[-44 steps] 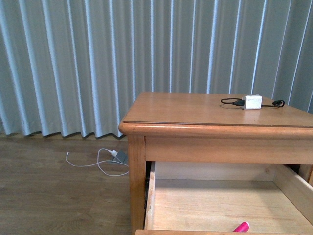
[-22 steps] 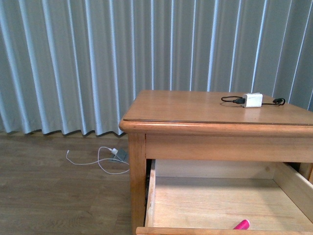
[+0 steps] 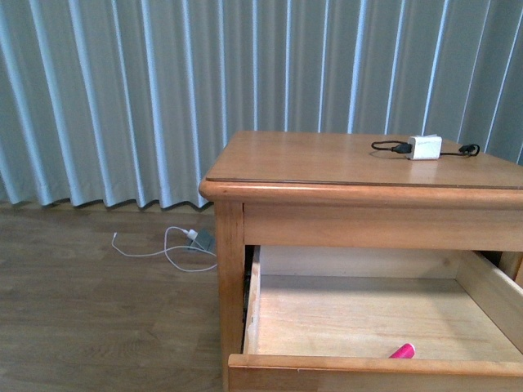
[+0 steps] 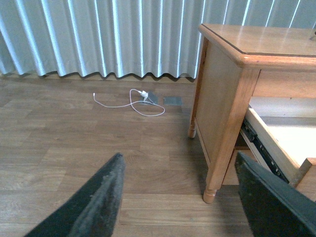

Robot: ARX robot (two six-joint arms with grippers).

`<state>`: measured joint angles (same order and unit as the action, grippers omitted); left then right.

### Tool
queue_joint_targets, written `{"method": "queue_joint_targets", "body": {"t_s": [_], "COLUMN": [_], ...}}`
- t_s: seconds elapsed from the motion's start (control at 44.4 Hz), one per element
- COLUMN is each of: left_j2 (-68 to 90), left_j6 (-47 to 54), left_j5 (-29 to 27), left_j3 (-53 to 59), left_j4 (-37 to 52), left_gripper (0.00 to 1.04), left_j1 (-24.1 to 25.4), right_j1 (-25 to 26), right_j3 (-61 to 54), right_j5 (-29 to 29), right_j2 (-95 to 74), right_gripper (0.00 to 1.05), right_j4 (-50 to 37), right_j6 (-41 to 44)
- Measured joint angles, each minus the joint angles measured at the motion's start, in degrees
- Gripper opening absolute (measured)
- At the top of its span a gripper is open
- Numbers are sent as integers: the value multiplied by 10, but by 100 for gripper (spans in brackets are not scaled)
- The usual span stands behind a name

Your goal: Place pink marker in drawer with both arms

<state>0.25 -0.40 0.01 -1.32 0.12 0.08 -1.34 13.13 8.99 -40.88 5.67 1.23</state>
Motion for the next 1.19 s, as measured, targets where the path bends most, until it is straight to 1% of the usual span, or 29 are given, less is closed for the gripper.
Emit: {"method": "queue_joint_targets", "body": {"t_s": [0.135,0.158,0.225,0.405,0.495,0.608,0.833,0.945,1.193], "left_j2": [0,0,0,0,0,0,0,0,0], "left_j6": [0,1,1,2,2,1,2,2,1], "left_j5": [0,0,0,0,0,0,0,0,0], "left_j3": [0,0,0,0,0,0,0,0,0], "left_j4": [0,0,0,0,0,0,0,0,0], "left_gripper": [100,100,98,99,99,99,99,99,99], "left_j1": [0,0,0,0,0,0,0,0,0], "right_j1": [-15,-18,-26,-39,-56,-70,-97,-103,-104], "right_j3": [37,44,66,120,153,183,241,275,341], "right_j5": [3,4,3,-12,-29,-47,-96,-109,-118], "right_j2": [-108,-129,-188,-313,-387,-439,-534,-572,-652], "right_gripper": [96,96,96,96,96,96,96,96,96], "right_j4": [-28,-33,-54,-90,-111,-129,-193,-235,-332], "right_j6": [-14,-17,-23,-42,-49,-56,-65,-79,-122]}}
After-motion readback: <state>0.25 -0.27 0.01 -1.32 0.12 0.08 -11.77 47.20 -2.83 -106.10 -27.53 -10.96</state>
